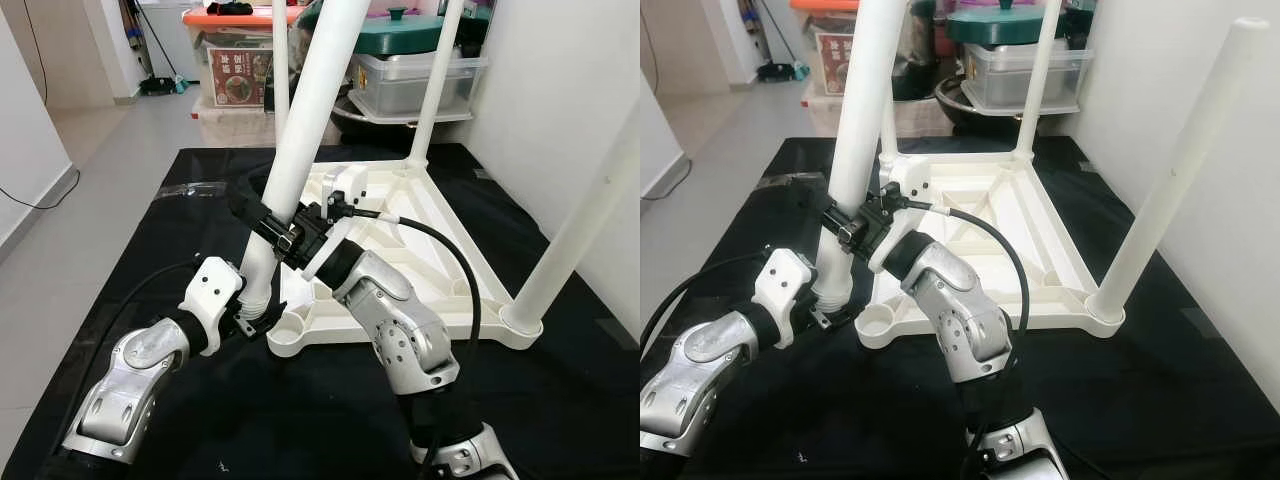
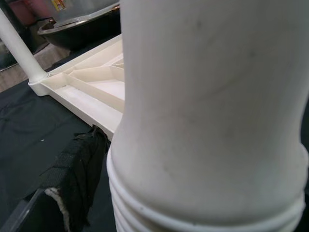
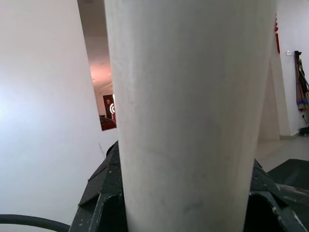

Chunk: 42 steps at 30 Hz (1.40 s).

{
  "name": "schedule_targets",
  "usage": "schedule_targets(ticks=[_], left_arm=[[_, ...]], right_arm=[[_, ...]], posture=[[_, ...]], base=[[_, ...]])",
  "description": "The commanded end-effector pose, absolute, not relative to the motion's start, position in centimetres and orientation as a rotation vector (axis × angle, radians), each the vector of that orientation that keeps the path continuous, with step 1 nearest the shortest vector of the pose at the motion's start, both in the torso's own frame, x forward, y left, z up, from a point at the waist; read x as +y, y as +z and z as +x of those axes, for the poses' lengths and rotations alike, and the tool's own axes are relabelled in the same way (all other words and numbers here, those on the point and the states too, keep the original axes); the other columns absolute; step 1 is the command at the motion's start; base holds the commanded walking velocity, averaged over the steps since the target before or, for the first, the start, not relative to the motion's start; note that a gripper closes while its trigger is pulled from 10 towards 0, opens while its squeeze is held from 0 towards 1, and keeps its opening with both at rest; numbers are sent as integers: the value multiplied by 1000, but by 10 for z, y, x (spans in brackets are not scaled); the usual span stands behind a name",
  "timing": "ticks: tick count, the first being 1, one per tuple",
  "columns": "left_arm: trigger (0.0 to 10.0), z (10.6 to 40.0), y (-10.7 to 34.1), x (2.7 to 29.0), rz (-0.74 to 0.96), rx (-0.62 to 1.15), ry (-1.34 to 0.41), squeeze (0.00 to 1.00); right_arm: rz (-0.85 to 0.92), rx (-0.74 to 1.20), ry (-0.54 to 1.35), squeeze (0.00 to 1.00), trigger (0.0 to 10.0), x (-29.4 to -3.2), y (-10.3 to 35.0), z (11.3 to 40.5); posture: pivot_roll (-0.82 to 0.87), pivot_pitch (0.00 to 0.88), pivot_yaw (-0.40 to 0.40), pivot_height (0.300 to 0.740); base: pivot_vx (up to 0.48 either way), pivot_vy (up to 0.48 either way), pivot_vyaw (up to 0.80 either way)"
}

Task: Building children table

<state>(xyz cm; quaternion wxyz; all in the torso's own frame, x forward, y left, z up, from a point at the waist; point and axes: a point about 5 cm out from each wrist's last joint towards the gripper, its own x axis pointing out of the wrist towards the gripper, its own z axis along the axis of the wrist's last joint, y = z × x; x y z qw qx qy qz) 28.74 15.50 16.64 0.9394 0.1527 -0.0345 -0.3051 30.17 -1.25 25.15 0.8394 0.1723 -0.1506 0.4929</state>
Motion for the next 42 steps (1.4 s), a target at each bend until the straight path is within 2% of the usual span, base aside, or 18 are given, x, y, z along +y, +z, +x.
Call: schedule_targets(ticks=[1,13,17,18,19,20,21,32,42], left_arm=[[10000,286,169,149,290,-92,-660,1000],[10000,275,173,147,204,-104,-741,1000],[10000,265,172,149,243,-102,-721,1000],[10000,264,171,150,248,-101,-718,784],[10000,264,171,150,248,-101,-718,784],[10000,263,170,150,250,-97,-717,490],[10000,261,168,151,264,-94,-711,0],[10000,259,162,161,296,-66,-632,0],[10000,255,147,163,333,-23,-577,0]], right_arm=[[374,-295,1146,0,0,4,248,291],[355,-308,1115,0,0,-2,250,298],[292,-368,948,0,0,-40,267,335],[281,-381,914,0,0,-48,272,341],[281,-381,914,0,0,-48,272,341],[274,-390,891,0,0,-54,275,345],[257,-401,868,0,0,-61,279,350],[172,-460,799,0,0,-97,302,367],[177,-474,808,0,0,-98,303,366]], posture=[[98,0,-9,740],[96,0,-6,740],[108,0,-16,740],[109,0,-18,740],[109,0,-18,740],[114,0,-23,740],[116,0,-26,740],[112,0,-27,740],[111,0,-24,740]], base=[[0,0,0],[0,0,0],[0,0,0],[0,0,0],[0,0,0],[0,0,0],[0,0,0],[0,0,0],[0,0,0]])
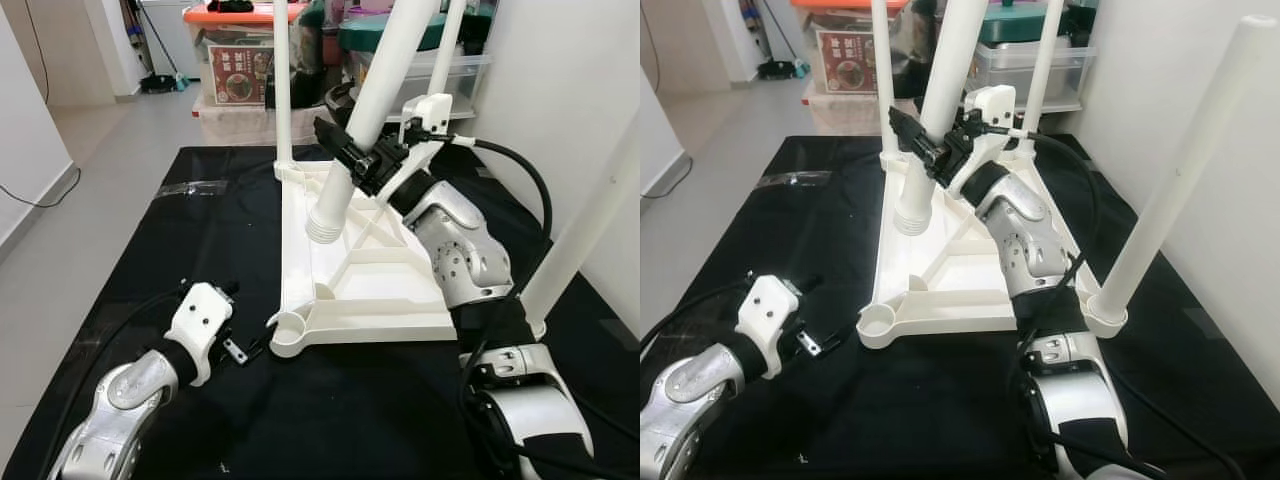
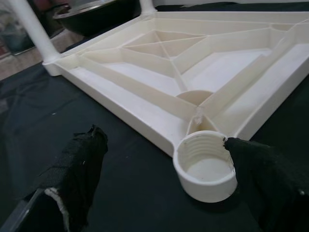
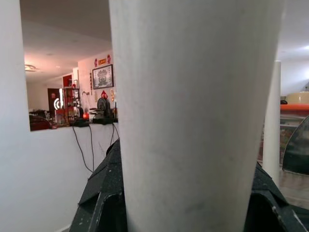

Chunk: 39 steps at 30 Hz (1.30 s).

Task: Building children table

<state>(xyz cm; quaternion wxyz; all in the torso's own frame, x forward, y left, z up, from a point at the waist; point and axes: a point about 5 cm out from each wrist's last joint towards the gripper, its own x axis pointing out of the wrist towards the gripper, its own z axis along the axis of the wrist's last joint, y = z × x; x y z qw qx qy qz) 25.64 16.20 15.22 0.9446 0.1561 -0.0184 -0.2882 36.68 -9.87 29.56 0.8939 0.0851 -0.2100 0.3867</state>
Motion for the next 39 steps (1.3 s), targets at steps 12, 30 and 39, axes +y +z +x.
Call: schedule_targets(ticks=[12,30,39], left_arm=[[10000,250,142,190,241,-9,-317,0],[10000,246,138,201,106,6,-157,0],[10000,243,131,199,18,47,-133,0]], right_arm=[[187,-450,899,0,0,-90,287,359],[387,-398,914,0,0,-86,270,347],[422,-346,837,0,0,-86,248,338]], posture=[[136,0,-36,740],[140,0,-35,740],[124,0,-22,740]], base=[[0,0,0],[0,0,0],[0,107,0]])
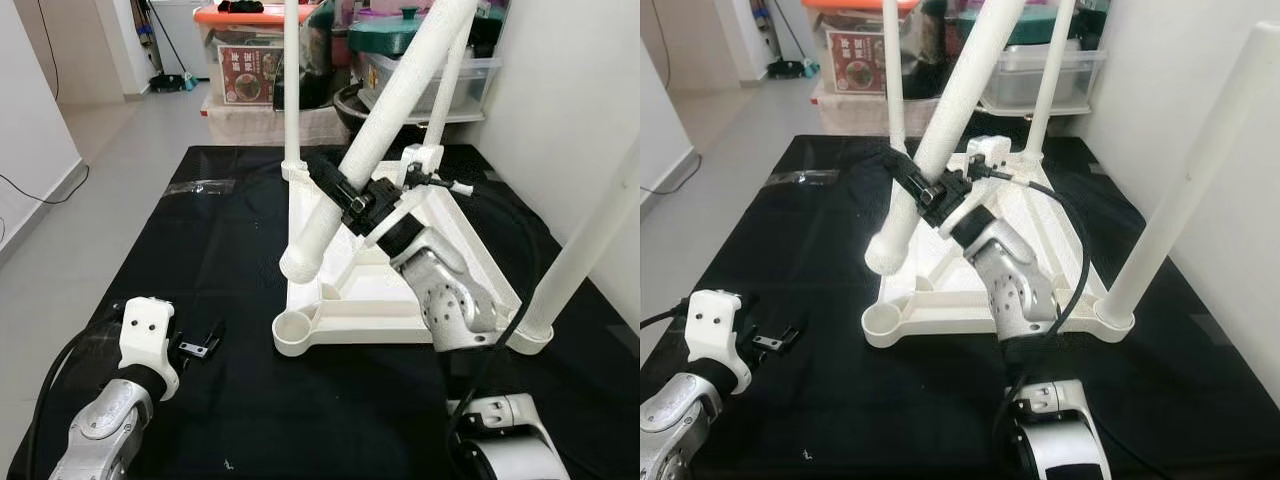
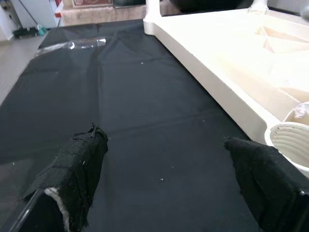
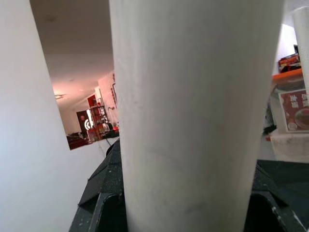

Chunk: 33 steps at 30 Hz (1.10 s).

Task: Building children table

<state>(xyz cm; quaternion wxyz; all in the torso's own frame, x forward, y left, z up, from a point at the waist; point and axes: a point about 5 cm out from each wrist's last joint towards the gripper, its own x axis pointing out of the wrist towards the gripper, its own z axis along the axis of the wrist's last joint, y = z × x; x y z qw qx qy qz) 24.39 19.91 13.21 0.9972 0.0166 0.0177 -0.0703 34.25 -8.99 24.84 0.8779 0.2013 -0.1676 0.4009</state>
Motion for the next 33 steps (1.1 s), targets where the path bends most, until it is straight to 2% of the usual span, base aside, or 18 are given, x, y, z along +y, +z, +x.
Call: schedule_targets(ticks=[1,4,14,23,33], left_arm=[[10000,243,131,199,18,47,-133,0],[10000,243,131,196,20,41,-138,0],[10000,248,136,197,-33,10,-91,0],[10000,248,134,193,-30,39,-110,0],[10000,251,135,192,0,23,-85,0]], right_arm=[[422,-346,837,0,0,-86,248,338],[426,-327,818,0,0,-86,242,334],[403,-274,755,0,0,-84,224,328],[401,-256,753,0,0,-78,218,321],[343,-259,748,0,0,-80,217,322]], posture=[[124,0,-22,740],[124,0,-22,740],[125,0,-24,740],[126,0,-27,740],[122,0,-26,740]], base=[[0,480,0],[0,480,0],[0,0,0],[0,410,0],[0,0,0]])
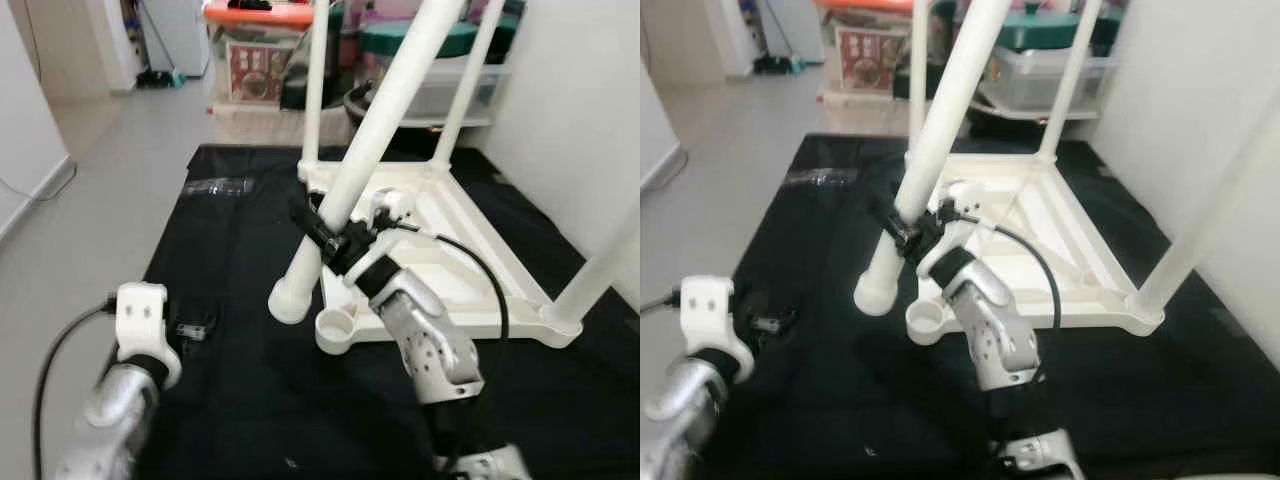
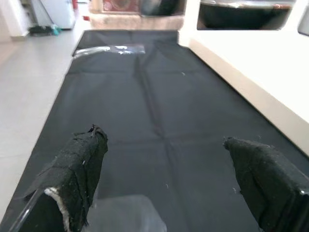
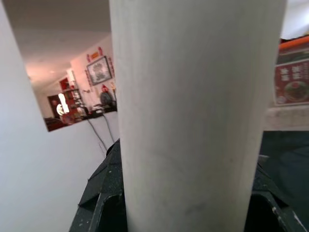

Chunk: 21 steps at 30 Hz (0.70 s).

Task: Building children table

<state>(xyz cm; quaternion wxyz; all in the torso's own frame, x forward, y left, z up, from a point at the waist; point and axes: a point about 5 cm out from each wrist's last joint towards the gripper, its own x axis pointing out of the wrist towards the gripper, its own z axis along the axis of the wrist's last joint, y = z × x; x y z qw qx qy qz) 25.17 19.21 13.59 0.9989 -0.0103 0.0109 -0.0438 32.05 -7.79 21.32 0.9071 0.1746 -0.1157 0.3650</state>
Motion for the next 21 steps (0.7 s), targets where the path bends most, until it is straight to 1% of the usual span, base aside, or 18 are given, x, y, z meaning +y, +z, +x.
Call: schedule_targets(ticks=[1,12,13,15,16,18,21], left_arm=[[10000,251,134,192,9,24,-88,0],[10000,251,131,187,37,40,-94,0],[10000,251,130,186,45,45,-97,0],[10000,251,130,186,45,45,-97,0],[10000,252,129,185,51,50,-97,0],[10000,252,127,184,59,58,-95,0],[10000,252,127,184,61,60,-94,0]], right_arm=[[333,-261,749,0,0,-81,218,322],[259,-273,748,0,0,-89,221,327],[197,-281,744,0,0,-95,222,330],[197,-281,744,0,0,-95,222,330],[102,-287,743,0,0,-102,223,335],[4,-279,754,0,0,-112,225,342],[-21,-272,768,0,0,-114,225,344]], posture=[[122,0,-26,740],[123,0,-30,740],[121,0,-30,740],[121,0,-30,740],[121,0,-32,740],[124,0,-39,740],[125,0,-42,740]], base=[[0,0,0],[0,0,0],[0,0,0],[0,0,0],[0,0,0],[0,0,0],[0,0,0]])
